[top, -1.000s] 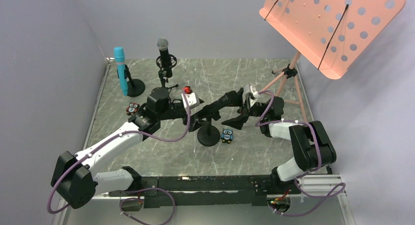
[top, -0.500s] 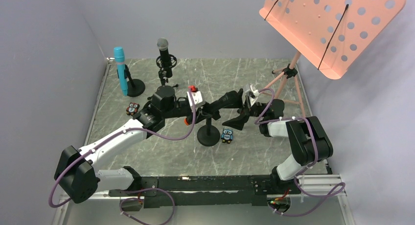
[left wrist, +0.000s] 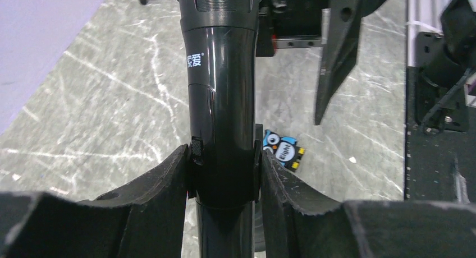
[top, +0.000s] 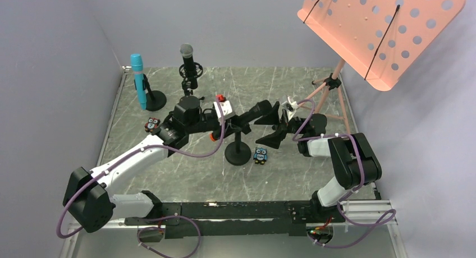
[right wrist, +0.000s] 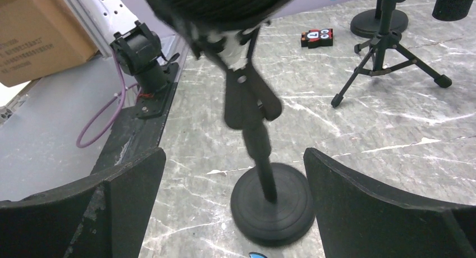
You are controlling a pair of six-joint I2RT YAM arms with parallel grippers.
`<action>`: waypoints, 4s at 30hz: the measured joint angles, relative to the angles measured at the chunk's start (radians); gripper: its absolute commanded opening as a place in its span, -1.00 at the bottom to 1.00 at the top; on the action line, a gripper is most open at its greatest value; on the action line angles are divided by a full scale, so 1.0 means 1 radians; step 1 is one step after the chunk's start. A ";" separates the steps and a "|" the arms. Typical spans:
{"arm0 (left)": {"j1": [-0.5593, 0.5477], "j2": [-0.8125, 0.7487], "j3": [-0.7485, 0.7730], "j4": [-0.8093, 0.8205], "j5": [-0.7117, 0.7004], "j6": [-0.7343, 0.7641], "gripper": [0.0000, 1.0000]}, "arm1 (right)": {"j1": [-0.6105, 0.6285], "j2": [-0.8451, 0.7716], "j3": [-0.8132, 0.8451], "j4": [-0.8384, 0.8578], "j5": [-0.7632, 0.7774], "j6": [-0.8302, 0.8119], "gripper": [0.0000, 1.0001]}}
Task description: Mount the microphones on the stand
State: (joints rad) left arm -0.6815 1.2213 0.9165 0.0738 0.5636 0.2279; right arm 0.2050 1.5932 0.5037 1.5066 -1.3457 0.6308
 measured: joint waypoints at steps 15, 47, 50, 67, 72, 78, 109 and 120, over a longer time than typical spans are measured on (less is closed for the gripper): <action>0.197 0.253 0.222 0.077 -0.029 -0.013 -0.95 | -0.007 0.000 0.000 0.006 0.000 0.003 0.99; 0.233 0.462 0.374 0.237 -0.163 -0.111 0.99 | -0.037 0.000 0.000 0.006 -0.002 0.008 0.99; 0.233 0.409 0.374 0.215 -0.192 -0.126 0.99 | -0.043 -0.006 0.000 0.000 0.003 -0.014 0.99; 0.304 -0.520 -0.037 -0.285 -0.399 -0.377 0.99 | -0.032 -0.600 0.438 -1.719 0.660 -0.886 1.00; 0.315 -0.788 -0.219 -0.424 -0.520 -0.453 0.99 | -0.138 -0.810 0.462 -1.934 0.816 -0.860 1.00; 0.316 -0.908 -0.278 -0.523 -0.576 -0.497 0.99 | -0.238 -0.929 0.443 -1.991 0.949 -0.726 1.00; 0.319 -0.900 -0.340 -0.589 -0.588 -0.317 0.99 | -0.377 -0.971 0.201 -1.954 0.978 -0.680 1.00; 0.373 -0.931 -0.341 -0.545 -0.587 -0.291 0.99 | -0.422 -0.971 0.202 -1.954 0.970 -0.708 1.00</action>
State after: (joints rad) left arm -0.3080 0.2905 0.5755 -0.4709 -0.0235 -0.0631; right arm -0.2165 0.6224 0.7055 -0.4473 -0.3752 -0.0769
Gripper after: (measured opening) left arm 0.993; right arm 0.995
